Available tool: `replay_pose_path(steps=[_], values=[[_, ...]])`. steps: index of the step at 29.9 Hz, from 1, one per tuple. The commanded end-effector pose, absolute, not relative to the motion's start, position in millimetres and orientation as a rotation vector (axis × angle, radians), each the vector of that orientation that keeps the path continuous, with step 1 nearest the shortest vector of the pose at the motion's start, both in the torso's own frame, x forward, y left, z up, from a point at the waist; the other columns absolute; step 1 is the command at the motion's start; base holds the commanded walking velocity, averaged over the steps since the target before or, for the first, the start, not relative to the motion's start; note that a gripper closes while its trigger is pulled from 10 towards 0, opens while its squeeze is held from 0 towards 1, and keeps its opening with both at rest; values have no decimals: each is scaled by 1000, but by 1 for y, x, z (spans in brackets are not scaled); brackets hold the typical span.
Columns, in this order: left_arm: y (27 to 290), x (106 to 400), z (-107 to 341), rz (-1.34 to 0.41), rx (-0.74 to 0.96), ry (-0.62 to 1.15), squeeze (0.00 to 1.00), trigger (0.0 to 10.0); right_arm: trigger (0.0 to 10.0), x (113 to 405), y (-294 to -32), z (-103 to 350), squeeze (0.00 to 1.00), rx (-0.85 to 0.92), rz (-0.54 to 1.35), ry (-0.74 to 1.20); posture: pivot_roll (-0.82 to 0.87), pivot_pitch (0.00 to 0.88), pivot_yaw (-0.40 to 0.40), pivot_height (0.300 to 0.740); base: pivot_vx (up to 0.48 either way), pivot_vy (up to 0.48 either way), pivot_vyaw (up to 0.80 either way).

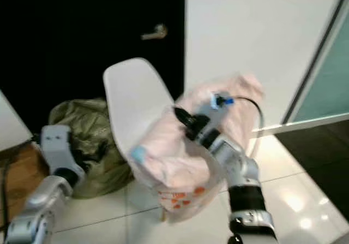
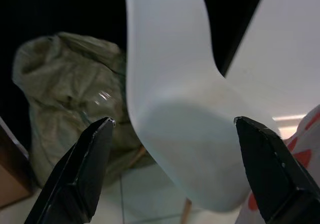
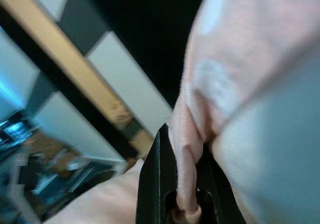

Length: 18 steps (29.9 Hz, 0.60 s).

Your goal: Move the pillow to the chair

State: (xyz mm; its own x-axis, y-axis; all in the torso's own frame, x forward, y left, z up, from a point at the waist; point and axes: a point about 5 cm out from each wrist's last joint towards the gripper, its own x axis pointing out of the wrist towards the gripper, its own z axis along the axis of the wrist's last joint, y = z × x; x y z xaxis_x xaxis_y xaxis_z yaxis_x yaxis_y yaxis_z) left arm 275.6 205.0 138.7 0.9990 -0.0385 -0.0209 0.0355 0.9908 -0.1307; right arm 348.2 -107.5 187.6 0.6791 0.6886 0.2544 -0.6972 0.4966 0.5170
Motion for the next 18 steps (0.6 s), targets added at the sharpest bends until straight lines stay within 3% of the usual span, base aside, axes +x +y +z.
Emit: replay_pose_path(steps=[1, 18], values=[[199, 276, 140, -60, -143, 24, 0, 10000, 10000, 350, -114, 206, 0, 628, 854, -107, -101, 7, -11, 740, 480, 0, 800], [187, 276, 139, -87, -142, 29, 0, 10000, 10000, 371, -133, 226, 0, 668, 700, -179, -96, 0, -24, 740, 480, 0, 800]])
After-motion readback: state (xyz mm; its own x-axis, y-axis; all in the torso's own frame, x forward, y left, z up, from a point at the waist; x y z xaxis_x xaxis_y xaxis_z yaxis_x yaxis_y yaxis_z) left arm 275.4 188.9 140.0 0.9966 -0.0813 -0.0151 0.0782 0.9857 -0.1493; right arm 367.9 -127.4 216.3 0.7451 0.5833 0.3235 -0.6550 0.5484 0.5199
